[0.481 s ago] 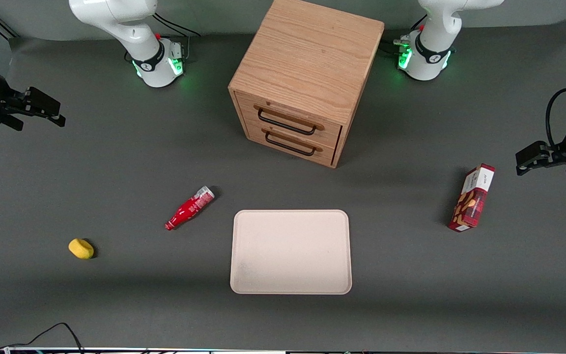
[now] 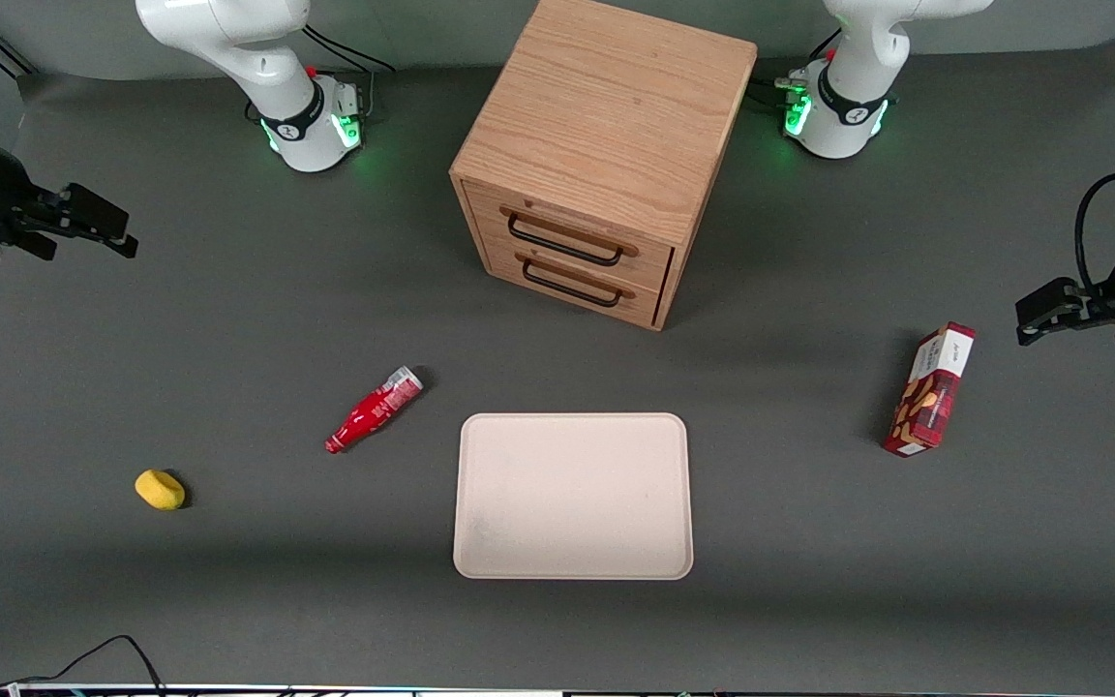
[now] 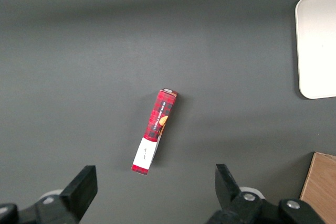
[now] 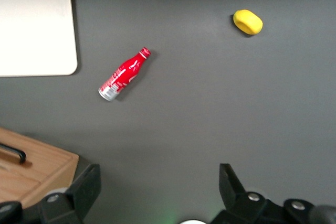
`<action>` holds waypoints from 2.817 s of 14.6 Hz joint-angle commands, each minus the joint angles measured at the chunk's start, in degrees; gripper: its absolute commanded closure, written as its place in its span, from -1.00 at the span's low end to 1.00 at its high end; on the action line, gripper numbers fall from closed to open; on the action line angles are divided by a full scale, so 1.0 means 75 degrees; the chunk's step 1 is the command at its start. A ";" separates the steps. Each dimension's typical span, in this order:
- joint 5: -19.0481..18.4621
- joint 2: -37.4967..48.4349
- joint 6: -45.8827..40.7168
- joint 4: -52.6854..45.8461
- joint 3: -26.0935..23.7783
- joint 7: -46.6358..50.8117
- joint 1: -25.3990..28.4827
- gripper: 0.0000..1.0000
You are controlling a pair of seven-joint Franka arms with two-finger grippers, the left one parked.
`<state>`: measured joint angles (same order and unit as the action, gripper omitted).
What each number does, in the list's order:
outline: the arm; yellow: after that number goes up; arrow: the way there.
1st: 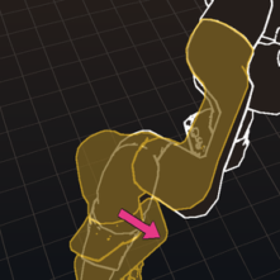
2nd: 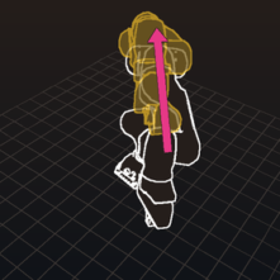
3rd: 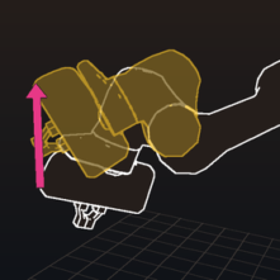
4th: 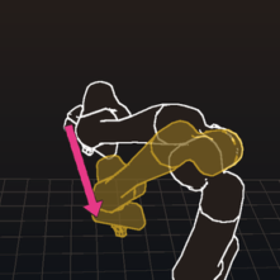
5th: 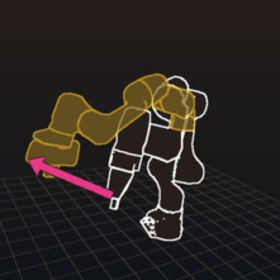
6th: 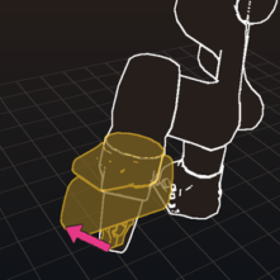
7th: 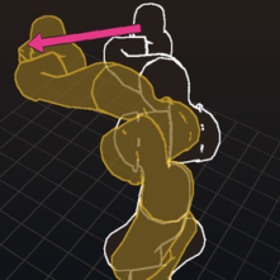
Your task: Place coke bottle on tray
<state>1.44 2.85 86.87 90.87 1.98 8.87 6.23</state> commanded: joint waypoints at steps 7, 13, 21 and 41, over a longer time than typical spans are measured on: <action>0.0160 -0.2182 0.1599 -0.0001 -0.1201 0.5822 0.0130 -1.00; 0.0054 -0.3272 0.4095 0.1511 -0.1225 0.7768 0.0400 -1.00; -0.0227 -0.4293 0.6112 0.2380 -0.1225 0.8732 0.0740 -1.00; -0.1000 -0.4294 0.5731 0.1471 -0.1376 0.7927 0.0740 0.73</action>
<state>-5.06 -32.23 135.37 106.27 -7.41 71.35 11.51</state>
